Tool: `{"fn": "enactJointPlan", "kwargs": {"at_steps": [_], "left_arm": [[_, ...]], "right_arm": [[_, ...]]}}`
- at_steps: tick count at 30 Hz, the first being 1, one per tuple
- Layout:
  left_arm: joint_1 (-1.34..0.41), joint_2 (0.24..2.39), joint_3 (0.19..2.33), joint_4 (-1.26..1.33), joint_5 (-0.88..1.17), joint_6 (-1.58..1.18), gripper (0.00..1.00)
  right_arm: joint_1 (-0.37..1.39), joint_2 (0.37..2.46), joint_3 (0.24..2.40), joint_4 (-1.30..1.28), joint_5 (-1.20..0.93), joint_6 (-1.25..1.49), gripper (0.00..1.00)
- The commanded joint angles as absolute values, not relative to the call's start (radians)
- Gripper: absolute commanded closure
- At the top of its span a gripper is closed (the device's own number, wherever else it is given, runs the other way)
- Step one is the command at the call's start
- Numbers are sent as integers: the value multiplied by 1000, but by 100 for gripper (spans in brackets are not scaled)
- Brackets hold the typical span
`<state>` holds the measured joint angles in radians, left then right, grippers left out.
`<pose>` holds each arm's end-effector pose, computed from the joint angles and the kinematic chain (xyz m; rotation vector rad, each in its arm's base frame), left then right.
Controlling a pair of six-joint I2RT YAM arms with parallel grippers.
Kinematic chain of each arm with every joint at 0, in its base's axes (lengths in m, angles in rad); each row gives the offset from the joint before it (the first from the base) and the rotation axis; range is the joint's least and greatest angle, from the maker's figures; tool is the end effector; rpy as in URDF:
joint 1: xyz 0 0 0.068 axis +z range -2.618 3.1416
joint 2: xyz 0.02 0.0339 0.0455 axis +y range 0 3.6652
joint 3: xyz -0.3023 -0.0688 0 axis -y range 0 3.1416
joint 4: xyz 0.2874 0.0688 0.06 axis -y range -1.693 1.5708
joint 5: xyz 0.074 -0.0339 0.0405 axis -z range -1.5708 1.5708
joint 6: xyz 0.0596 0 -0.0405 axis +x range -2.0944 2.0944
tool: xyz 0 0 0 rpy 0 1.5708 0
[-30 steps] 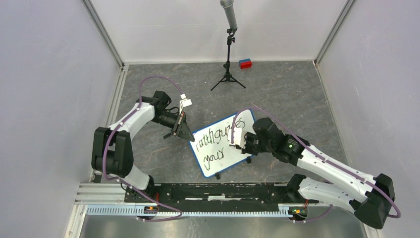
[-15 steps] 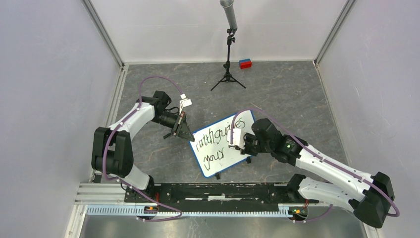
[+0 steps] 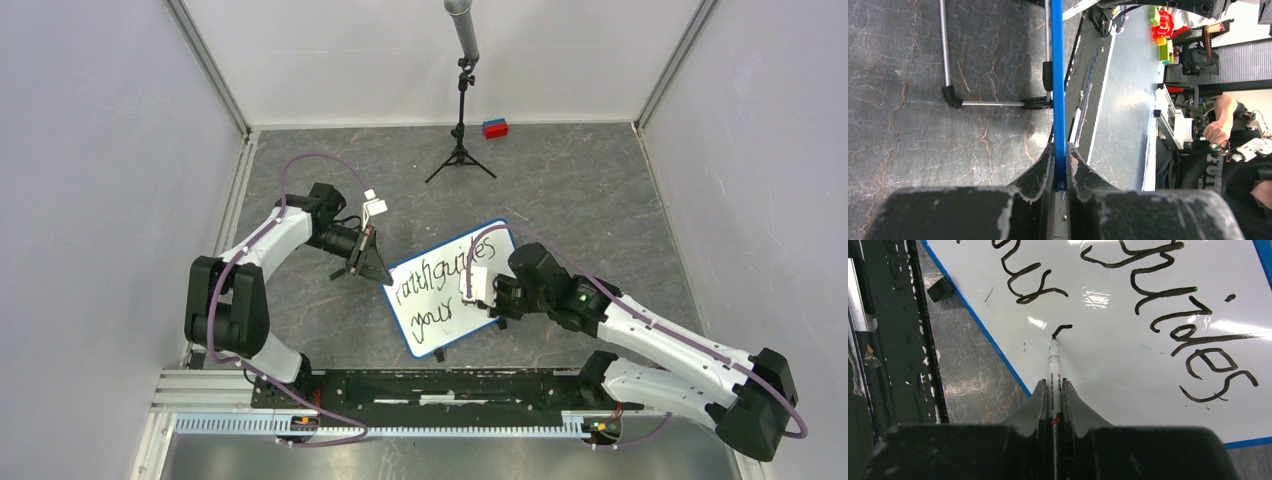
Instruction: Write a sentence on the whiteboard
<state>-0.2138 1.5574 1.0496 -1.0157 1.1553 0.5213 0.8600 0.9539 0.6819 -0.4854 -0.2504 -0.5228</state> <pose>0.2825 -0.1171 0.2305 0.9235 2.2924 -1.5828 0.1413 0.1868 0.2502 -1.5901 1.7221 0.4596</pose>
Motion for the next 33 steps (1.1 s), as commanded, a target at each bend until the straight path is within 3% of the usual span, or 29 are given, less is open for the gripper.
{"fn": "enactJointPlan", "kwargs": {"at_steps": [1,15,33], "left_arm": [[-222,1564,1056,-996,1128,584,98],[-222,1563,1056,-995,1127,585,98],[-222,1561,1054,-995,1127,588,98]], "right_arm": [[856,957,689,-516,-228,-555,100],[854,961,765,-467,-130,-509,100],[854,908,664,-544,-157,-530,100]]}}
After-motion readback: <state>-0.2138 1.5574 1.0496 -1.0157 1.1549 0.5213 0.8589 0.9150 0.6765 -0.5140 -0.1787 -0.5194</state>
